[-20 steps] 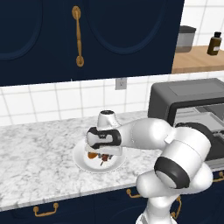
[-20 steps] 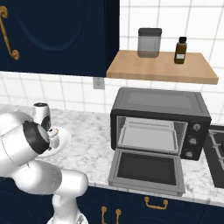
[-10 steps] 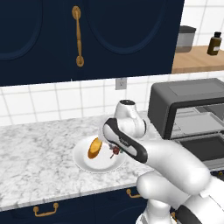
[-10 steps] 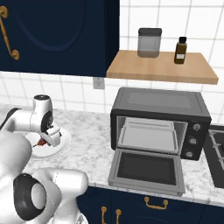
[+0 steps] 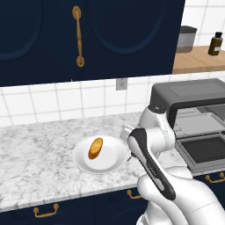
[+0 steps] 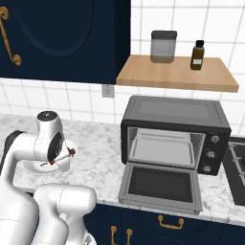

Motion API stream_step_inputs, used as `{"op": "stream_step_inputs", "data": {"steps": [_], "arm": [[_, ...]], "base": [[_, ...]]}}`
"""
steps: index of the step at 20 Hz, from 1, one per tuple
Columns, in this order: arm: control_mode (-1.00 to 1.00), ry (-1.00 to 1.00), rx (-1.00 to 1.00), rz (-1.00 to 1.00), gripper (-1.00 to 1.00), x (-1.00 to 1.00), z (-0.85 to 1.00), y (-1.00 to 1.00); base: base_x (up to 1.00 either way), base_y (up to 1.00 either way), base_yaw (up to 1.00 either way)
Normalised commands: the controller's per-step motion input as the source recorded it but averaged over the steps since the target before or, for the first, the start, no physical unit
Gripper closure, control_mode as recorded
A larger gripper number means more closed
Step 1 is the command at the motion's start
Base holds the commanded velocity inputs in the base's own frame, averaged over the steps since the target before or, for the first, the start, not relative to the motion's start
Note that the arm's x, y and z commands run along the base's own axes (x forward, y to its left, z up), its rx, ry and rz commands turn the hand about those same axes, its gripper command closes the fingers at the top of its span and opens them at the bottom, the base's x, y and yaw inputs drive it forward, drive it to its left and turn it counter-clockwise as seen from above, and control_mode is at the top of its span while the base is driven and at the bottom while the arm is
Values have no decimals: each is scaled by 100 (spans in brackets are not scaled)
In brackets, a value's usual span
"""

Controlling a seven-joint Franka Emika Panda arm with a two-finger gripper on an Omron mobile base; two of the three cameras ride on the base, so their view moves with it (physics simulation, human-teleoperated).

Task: Pick up the kebab skewer and baguette bread, and place them inside the toaster oven. Close the toaster oven door and start by setting the timer.

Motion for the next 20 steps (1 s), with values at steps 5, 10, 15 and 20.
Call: {"op": "stream_step_inputs", "data": {"steps": [5,10,15,20], "arm": [[-100,-6,0,-21,100,-2,24,-37],[-100,-12,0,-9,100,-5,13,-17],[-100,-5,0,-14,100,-31,43,-51],[-100,-5,3,-17,100,-31,33,-87]], "base": [[0,0,0],[0,0,0],[0,0,0],[0,0,0]]}}
